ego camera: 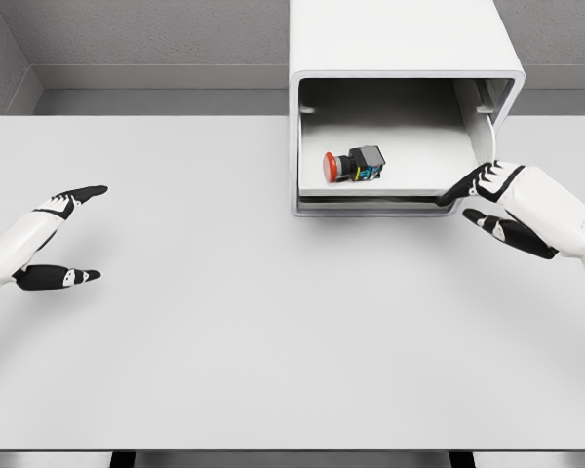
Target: Slide open multi-storey tabletop storage cabinets and put open load switch and slide close multi-storey tabletop storage cabinets
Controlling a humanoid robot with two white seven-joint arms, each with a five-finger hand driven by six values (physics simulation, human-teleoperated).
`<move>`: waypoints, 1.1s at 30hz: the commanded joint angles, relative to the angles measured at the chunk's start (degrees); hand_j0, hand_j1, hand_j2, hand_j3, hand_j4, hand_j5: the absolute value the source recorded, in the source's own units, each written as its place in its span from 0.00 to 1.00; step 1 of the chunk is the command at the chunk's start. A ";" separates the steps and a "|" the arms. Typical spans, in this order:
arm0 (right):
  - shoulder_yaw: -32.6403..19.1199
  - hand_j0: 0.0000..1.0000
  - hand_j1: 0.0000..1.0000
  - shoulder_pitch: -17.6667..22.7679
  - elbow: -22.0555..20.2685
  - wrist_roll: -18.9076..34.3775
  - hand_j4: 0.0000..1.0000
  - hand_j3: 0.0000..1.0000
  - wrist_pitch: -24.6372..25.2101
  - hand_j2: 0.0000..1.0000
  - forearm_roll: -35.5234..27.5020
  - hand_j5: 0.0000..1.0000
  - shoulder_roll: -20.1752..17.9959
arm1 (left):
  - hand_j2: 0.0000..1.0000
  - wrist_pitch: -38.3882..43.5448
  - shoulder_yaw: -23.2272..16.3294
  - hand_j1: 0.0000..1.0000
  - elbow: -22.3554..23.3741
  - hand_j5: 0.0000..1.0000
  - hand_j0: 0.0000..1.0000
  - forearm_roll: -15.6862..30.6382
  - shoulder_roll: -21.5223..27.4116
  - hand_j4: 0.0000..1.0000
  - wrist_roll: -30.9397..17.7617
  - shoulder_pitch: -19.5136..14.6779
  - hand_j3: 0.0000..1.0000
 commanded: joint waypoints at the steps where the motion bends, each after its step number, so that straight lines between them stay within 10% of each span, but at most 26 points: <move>1: -0.09 0.53 0.53 0.09 -0.41 -0.02 0.53 0.53 0.03 0.53 -0.37 0.53 -0.41 | 1.00 0.15 0.01 1.00 0.04 1.00 1.00 0.48 0.04 1.00 0.03 0.00 1.00; 15: 0.52 0.55 0.55 3.78 -0.41 0.07 0.55 0.55 0.03 0.55 1.92 0.55 0.73 | 1.00 0.15 -0.08 1.00 0.04 1.00 1.00 0.48 -0.05 1.00 0.03 0.00 1.00; 33: 6.68 0.56 0.56 -4.57 2.75 5.08 0.56 0.56 0.03 0.56 5.17 0.56 10.66 | 1.00 0.15 -0.08 1.00 0.04 1.00 1.00 0.48 -0.05 1.00 0.03 0.18 1.00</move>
